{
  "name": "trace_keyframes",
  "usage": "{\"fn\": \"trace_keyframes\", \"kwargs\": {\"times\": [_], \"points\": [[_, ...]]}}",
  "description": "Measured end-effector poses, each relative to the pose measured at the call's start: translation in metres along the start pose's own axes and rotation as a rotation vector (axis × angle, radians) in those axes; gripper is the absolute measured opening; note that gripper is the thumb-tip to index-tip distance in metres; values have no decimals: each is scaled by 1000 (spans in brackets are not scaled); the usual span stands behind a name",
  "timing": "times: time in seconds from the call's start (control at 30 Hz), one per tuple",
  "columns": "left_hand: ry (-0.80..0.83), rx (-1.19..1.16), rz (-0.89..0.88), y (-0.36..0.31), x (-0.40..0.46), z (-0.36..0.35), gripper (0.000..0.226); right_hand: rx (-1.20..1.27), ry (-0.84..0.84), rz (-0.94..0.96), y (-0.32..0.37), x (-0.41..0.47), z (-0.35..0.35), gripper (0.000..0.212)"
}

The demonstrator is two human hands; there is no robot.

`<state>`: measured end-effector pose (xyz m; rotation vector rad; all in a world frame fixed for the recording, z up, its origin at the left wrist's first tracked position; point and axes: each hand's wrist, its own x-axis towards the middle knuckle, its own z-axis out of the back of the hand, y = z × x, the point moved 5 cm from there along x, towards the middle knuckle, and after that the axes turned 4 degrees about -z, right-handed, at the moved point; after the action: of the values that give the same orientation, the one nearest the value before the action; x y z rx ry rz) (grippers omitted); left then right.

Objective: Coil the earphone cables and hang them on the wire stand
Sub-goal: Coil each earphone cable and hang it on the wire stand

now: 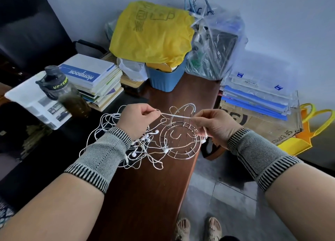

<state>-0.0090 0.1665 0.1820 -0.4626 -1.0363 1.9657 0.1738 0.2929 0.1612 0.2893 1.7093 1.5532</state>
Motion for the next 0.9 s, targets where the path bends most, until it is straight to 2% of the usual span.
{"fn": "trace_keyframes", "kwargs": {"times": [0.1,0.17,0.27,0.4,0.47,0.57,0.73,0.9], "points": [[-68,-20,31,2,4,8,12,-588,-28,40,8,-1,2,16],[-129,-18,38,3,6,14,16,-832,-39,18,7,2,4,22],[-196,-78,70,10,8,21,15,-900,-72,-37,3,6,6,23],[-54,-144,133,20,7,9,18,-957,-138,-12,7,8,-4,26],[10,-184,140,21,4,2,21,-797,-97,-7,6,11,-16,25],[53,-221,135,21,3,-5,20,-277,62,-105,-3,13,-42,21],[152,-211,177,26,0,-11,16,201,137,-182,-3,17,-62,16],[319,112,139,39,-13,-22,5,433,84,-232,-6,16,-59,28]]}}
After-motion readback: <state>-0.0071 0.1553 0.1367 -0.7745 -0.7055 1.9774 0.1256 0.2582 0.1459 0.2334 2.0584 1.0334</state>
